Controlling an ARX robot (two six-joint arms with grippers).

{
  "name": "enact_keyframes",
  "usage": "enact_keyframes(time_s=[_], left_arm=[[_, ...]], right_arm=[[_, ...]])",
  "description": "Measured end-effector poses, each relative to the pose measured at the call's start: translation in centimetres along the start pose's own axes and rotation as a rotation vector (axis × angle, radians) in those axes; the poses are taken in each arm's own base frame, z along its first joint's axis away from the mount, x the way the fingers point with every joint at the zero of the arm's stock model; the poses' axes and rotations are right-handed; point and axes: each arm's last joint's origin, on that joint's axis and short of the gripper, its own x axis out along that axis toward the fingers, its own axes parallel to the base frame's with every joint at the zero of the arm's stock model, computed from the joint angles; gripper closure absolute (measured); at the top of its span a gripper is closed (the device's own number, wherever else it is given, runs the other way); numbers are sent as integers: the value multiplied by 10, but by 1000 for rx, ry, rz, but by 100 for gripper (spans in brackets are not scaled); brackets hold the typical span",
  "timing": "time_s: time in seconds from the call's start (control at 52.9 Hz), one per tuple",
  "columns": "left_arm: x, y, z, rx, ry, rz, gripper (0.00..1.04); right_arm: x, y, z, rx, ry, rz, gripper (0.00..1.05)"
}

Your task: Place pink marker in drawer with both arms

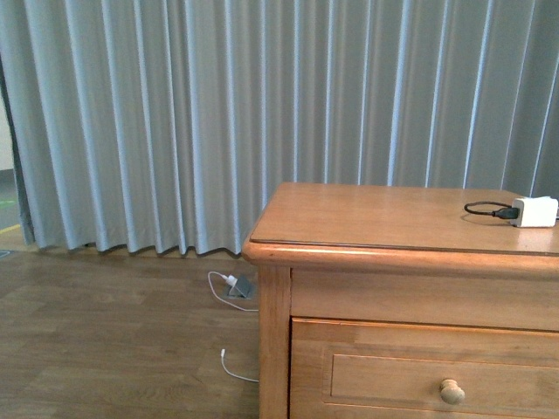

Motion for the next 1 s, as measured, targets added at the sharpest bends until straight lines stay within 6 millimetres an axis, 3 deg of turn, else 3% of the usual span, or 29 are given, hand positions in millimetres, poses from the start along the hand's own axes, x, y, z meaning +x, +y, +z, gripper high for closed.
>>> enact_keyframes(time_s=[0.378,1.003], left_arm=[[0,0,0,0,0,0,6],[0,0,0,0,0,0,6]], right_arm=[[-14,-1,-19,-70,-31,0,103],[-28,-2,-37,-74,-42,1,103]])
